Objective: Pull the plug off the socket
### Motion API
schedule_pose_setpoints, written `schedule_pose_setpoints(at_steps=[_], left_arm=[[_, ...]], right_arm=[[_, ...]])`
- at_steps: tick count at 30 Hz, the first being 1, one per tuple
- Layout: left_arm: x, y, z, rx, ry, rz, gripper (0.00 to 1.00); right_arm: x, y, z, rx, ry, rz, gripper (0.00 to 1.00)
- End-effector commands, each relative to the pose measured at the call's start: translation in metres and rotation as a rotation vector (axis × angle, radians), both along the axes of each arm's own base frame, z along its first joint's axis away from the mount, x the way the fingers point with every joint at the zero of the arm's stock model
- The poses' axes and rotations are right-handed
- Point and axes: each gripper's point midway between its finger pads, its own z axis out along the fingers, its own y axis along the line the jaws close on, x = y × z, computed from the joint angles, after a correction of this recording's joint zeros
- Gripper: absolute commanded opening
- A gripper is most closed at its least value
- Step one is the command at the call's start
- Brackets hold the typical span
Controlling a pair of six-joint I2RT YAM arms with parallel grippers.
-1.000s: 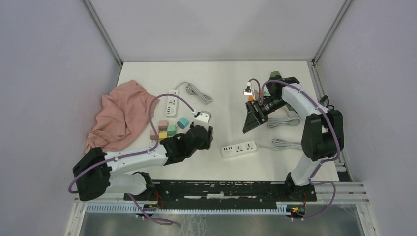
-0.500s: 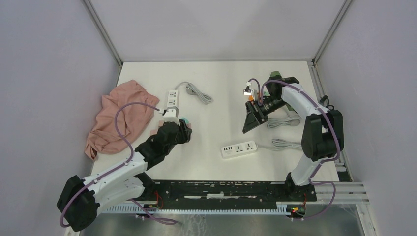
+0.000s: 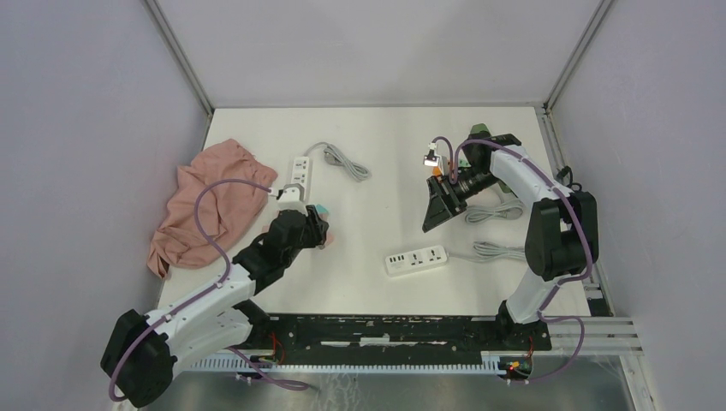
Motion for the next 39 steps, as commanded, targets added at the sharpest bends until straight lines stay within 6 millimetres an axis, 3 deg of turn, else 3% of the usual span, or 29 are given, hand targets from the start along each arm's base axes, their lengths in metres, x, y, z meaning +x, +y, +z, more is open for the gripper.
schedule_pose_setpoints(at_steps=[1, 24, 29, 39], left_arm=[[0.005, 0.003, 0.008, -0.063, -0.018, 0.05, 0.03], [0.012, 0.024, -0.014, -0.035, 0.045, 0.186, 0.03], [0.014, 0.031, -0.018, -0.013, 0.063, 0.239, 0.09], [0.015, 0.037, -0.021, 0.013, 0.084, 0.286, 0.36]], right_arm=[[0.004, 0.002, 0.008, 0.024, -0.03, 0.002, 1.0], [0.004, 0.001, 0.008, 0.025, -0.022, 0.003, 1.0], [0.004, 0.001, 0.008, 0.028, -0.024, 0.003, 1.0], [0.004, 0.002, 0.008, 0.027, -0.022, 0.005, 1.0]])
